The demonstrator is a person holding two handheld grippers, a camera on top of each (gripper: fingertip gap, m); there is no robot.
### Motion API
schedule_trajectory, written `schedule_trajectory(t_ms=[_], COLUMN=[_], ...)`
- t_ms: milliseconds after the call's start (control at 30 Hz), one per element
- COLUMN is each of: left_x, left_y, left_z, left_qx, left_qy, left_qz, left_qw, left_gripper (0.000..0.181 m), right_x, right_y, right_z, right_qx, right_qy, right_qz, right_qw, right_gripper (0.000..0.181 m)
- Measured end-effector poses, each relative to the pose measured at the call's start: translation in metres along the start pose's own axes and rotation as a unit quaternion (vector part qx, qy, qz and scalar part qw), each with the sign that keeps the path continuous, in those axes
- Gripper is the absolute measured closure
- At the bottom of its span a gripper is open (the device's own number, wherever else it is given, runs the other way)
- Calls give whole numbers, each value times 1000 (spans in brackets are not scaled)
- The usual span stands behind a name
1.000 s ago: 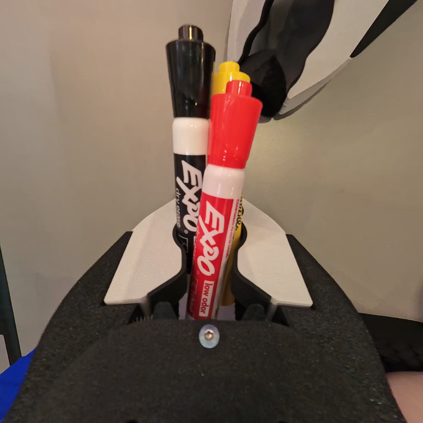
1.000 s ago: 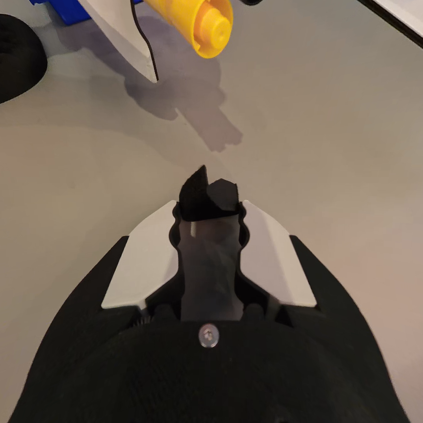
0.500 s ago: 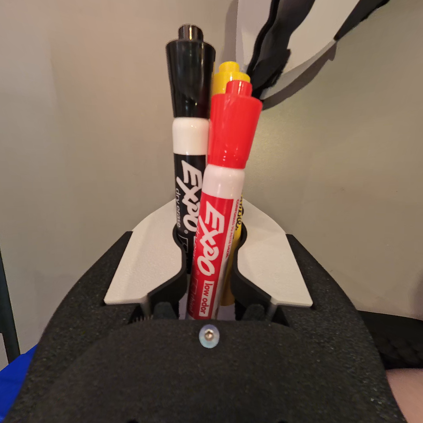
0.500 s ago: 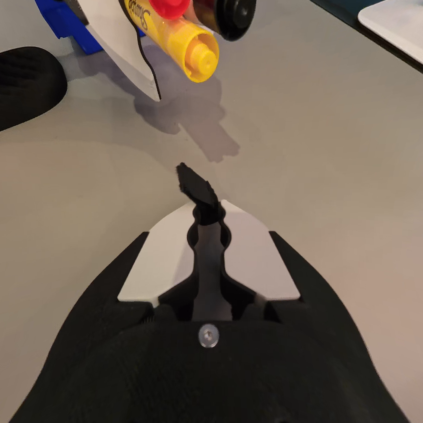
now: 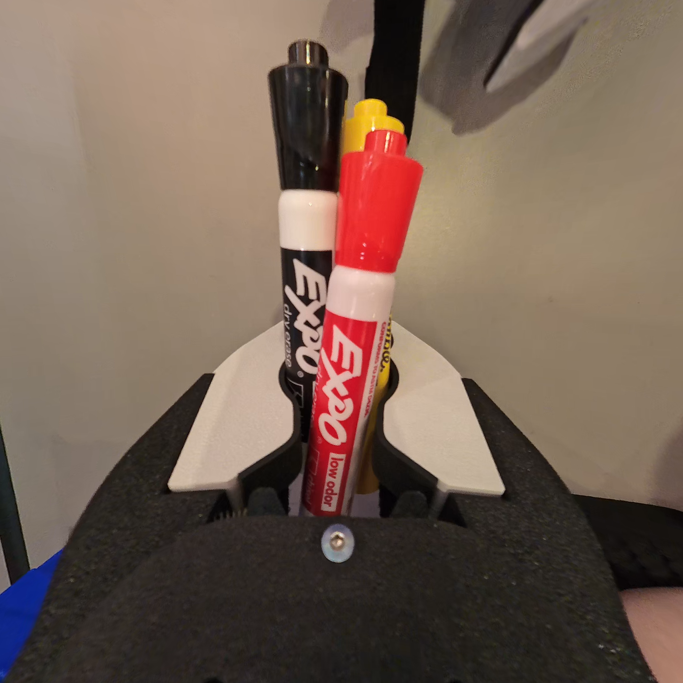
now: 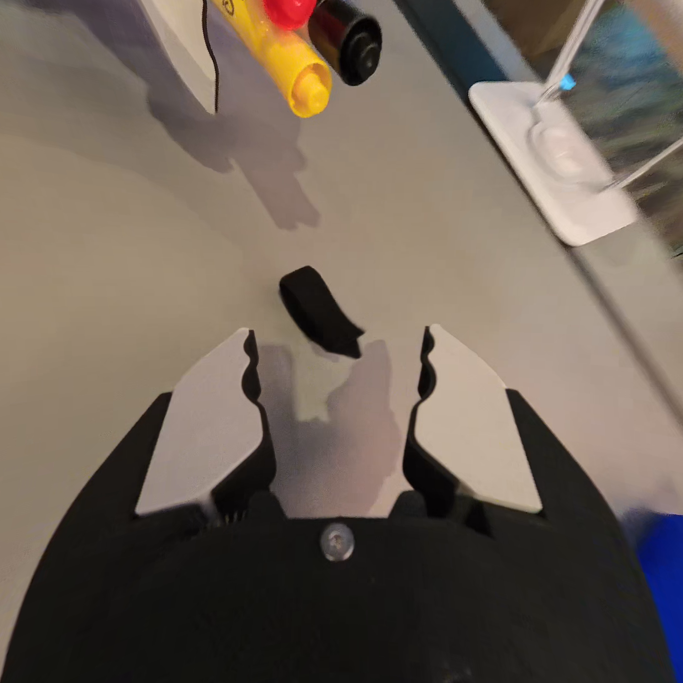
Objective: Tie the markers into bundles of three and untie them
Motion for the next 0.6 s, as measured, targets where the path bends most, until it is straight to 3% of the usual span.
schedule_trajectory(t_ms=[100,233,333,600], left_x=[-1,-1,-1,4], left_y=[-1,-2,-2,0], left_z=[-1,-3,-3,0], left_qx=[-3,-5,-7,-1], left_qy=[-1,1,4,-4], left_qz=[1,-1,-2,-10], left_qw=[1000,1000,1000,1000], left_gripper=[139,139,139,139], right_x=[-13,-9,-3,20], right_y=[-4,-13,-14,-30], right_z=[12,19,16,2], right_qx=[-58,-46,-39,-93], right_qy=[1,38,35,-95], right_qz=[1,-18,-23,-117], right_qw=[998,998,998,984], right_gripper=[116,139,146,175])
Point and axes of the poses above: each gripper's, where its closed fingertips meet, x out along the fingers, y out of its top, z = x × y across the jaws, the point moved 10 cm from there along -x, back along the fingers, and after that the axes turned 14 degrees about -x, right-handed, at the moved point
